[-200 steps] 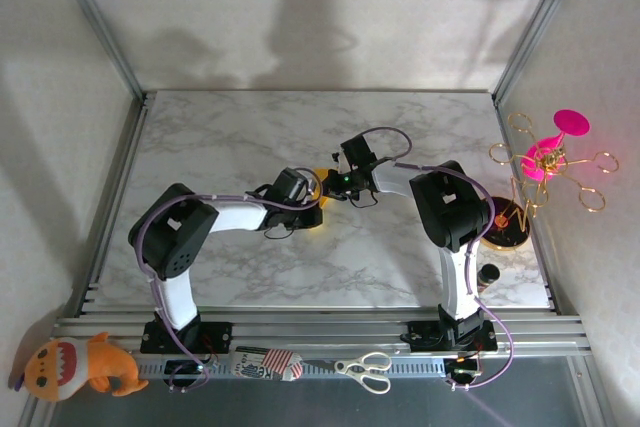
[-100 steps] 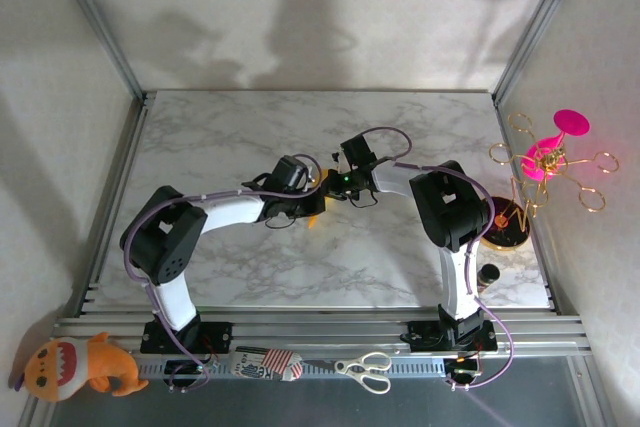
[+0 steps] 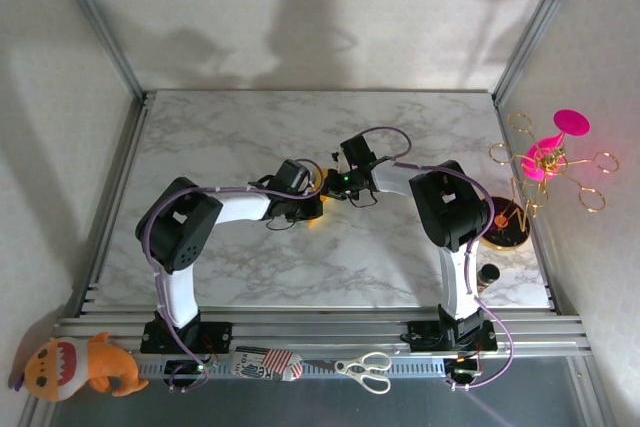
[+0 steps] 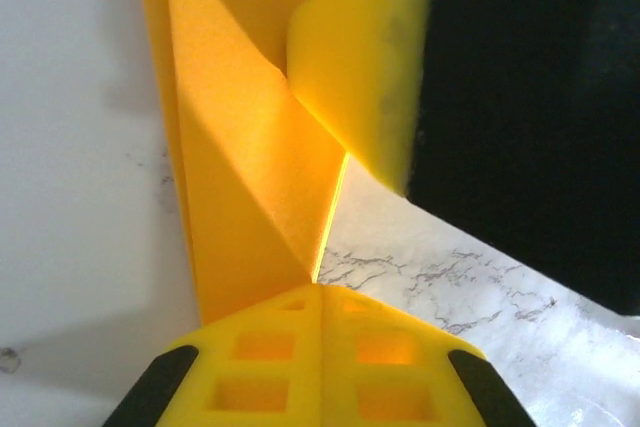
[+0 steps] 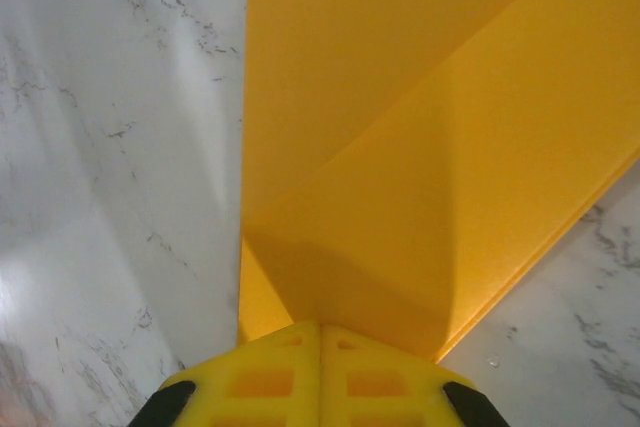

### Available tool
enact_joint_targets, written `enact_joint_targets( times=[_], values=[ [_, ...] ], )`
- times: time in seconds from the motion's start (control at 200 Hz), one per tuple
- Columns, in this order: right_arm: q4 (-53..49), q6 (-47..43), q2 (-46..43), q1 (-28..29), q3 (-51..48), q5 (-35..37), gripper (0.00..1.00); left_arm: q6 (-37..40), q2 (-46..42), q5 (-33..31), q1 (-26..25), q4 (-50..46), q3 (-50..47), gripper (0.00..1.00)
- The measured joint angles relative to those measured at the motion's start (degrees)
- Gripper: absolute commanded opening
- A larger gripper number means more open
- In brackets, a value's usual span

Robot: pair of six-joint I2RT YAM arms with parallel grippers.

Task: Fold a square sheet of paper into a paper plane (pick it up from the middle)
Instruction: Fold the wing for the fifth time at the center of the table.

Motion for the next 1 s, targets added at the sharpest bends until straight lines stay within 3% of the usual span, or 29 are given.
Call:
enact_joint_targets(
  times=[0.451,0.646,0.826,0.906,1.001],
  values=[
    [-1.4,0.3,0.4,0.1,1.0,0.3,0.06,-0.8,-9.4,-0.7,-1.9,4.2,-13.3,0.00],
    [-1.4,-0.1,0.4,0.2,1.5,0.9,0.10,-1.4,-13.2,0.3,-1.9,-2.1,-14.5,0.03],
    [-4.9,-1.7,0.3,0.5,4.2,3.5,0.26,-1.4,-18.1,-0.6,1.2,-7.5,-10.3,0.21],
    [-6.7,-2.6,-0.5,0.7,5.7,5.1,0.40,-1.2,-20.9,-3.5,4.0,-8.1,-8.1,0.35],
    [-8.2,-3.5,-3.6,1.5,5.8,7.8,0.47,-0.8,-23.9,-8.9,7.2,-8.7,-7.0,0.55]
  ],
)
